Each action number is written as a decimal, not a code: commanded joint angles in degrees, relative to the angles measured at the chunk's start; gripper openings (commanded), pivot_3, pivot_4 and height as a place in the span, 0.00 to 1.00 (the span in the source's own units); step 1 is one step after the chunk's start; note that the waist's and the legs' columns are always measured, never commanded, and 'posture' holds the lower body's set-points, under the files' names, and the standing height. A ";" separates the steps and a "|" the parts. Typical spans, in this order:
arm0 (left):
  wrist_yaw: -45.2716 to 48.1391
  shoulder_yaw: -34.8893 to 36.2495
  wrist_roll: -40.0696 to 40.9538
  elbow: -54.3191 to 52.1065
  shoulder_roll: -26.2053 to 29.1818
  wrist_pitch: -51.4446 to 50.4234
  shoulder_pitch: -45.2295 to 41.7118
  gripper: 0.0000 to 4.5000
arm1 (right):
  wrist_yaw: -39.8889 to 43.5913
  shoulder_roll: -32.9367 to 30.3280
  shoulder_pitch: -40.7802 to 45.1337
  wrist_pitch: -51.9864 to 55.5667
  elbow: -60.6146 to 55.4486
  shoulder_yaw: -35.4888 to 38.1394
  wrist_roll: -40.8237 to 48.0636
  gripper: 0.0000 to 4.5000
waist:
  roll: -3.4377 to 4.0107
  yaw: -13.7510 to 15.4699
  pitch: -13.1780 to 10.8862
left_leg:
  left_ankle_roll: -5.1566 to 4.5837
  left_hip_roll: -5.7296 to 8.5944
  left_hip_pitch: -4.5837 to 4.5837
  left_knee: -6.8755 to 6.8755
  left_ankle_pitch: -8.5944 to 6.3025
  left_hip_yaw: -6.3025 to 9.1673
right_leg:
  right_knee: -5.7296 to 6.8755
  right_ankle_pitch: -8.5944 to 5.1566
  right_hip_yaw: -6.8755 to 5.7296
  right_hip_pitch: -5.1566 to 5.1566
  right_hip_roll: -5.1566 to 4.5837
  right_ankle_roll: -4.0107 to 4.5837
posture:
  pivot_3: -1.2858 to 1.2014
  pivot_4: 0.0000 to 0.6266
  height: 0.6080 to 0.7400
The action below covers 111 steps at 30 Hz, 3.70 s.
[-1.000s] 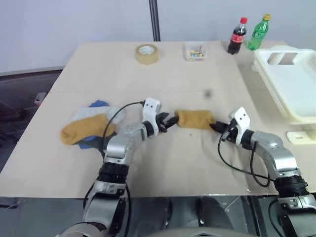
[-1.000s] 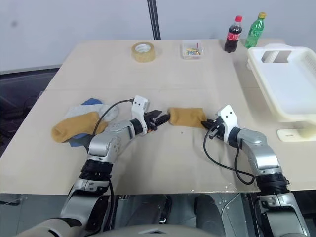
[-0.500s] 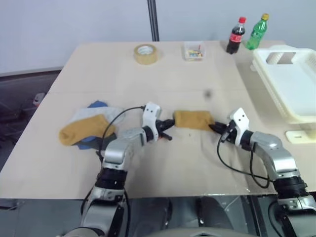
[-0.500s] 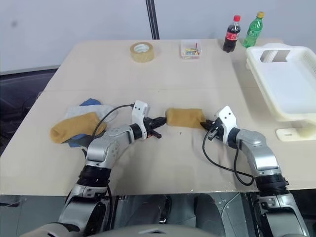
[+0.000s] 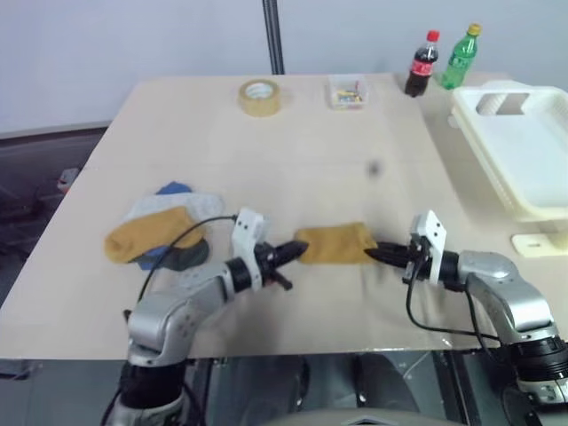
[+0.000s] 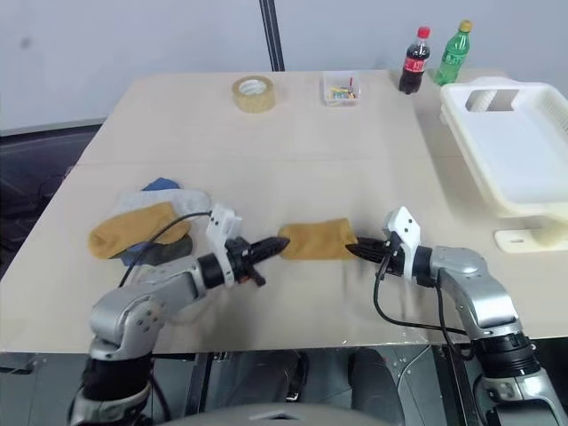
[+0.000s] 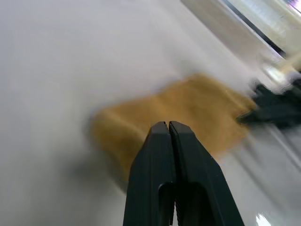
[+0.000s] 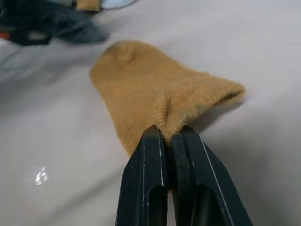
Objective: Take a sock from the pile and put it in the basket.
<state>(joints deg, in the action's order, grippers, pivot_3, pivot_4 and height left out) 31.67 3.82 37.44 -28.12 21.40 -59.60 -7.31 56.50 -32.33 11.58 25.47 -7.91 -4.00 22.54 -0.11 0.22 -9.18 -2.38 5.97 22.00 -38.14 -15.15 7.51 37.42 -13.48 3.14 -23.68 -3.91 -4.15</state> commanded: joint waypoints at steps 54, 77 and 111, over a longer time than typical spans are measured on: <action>-22.89 7.44 -34.24 -4.01 6.49 16.29 10.83 0.00 | 6.03 -5.29 6.36 -10.55 1.88 5.19 3.00 0.96 | -0.01 0.60 -0.02 | -0.02 -0.06 0.09 0.21 -0.13 0.07 | -0.41 0.01 -0.12 0.02 -0.02 -0.01 | 0.52 0.24 0.99; -18.55 1.62 -40.79 0.67 10.10 21.52 11.02 0.99 | 10.51 -5.20 4.97 -10.25 -4.72 5.62 8.38 0.97 | 0.00 0.61 -0.01 | -0.05 -0.06 0.06 0.25 -0.15 0.06 | -0.41 0.01 -0.12 0.03 -0.03 0.00 | 0.52 0.24 0.99; -18.37 1.47 -43.13 -0.16 8.76 16.76 11.47 0.82 | 10.23 -3.18 4.74 -10.63 -5.72 4.93 8.80 0.97 | 0.06 0.52 0.03 | -0.09 -0.06 -0.02 0.26 -0.18 0.05 | -0.39 0.01 -0.11 0.05 -0.03 -0.01 | 0.52 0.24 0.99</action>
<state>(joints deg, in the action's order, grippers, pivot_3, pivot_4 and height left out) 13.43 5.22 -4.44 -28.79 29.57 -41.83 3.27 66.90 -35.61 16.54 15.78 -11.42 0.48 30.76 -0.05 0.74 -9.15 -2.47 5.90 21.98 -37.88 -15.32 7.56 37.03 -13.47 3.04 -23.63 -3.93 -4.15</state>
